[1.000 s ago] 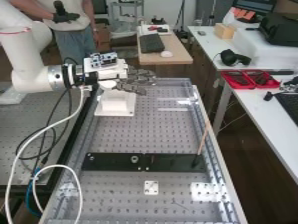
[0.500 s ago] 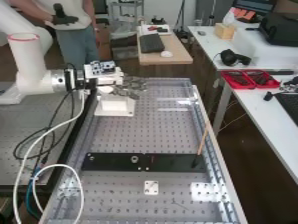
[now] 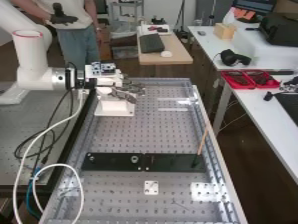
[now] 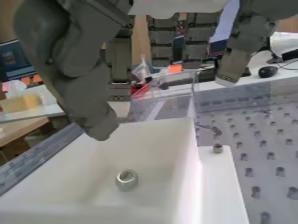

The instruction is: Grab the larger nut and place it in the white container

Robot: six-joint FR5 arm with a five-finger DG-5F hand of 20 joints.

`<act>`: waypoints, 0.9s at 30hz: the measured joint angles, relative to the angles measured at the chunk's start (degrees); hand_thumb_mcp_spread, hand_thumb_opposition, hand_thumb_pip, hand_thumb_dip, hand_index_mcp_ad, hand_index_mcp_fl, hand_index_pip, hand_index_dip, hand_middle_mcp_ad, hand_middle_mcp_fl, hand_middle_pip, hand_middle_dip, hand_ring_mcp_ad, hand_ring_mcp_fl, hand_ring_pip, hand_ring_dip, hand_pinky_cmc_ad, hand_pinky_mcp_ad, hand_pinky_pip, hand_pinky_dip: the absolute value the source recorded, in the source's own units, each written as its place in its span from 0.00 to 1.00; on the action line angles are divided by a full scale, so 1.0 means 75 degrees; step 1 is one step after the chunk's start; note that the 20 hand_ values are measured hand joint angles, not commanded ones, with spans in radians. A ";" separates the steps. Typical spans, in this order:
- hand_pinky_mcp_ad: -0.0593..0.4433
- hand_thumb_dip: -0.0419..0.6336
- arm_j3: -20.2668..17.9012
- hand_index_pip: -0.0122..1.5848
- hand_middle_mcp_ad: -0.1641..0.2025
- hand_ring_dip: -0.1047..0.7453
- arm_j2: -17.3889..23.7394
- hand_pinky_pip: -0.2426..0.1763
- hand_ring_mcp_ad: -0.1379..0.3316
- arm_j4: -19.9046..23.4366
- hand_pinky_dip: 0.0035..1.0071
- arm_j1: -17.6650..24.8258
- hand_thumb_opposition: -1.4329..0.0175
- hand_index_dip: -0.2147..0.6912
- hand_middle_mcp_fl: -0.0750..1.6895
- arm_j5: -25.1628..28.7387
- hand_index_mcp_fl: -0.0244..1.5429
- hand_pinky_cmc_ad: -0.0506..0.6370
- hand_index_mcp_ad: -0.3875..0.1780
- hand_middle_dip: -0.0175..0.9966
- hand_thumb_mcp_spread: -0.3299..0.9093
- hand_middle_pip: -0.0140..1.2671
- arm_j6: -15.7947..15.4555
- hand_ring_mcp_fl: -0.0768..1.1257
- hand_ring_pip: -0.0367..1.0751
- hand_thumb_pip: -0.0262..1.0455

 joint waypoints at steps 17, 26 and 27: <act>0.67 0.37 0.0801 0.94 0.60 0.25 0.1066 0.33 0.55 -0.0632 0.74 -0.0967 0.39 0.14 0.04 0.0593 0.03 0.56 0.35 0.20 0.54 0.11 -0.0237 0.07 0.24 0.77; 0.71 0.32 0.2184 0.51 0.60 0.25 0.1280 0.33 0.58 -0.2113 0.78 -0.2107 0.41 0.06 0.04 0.0321 0.03 0.55 0.37 0.20 0.40 0.11 0.0252 0.07 0.22 0.70; 0.71 0.31 0.2267 0.48 0.60 0.25 0.1279 0.33 0.57 -0.2219 0.78 -0.2167 0.41 0.04 0.04 0.0288 0.03 0.56 0.37 0.21 0.38 0.12 0.0252 0.06 0.21 0.70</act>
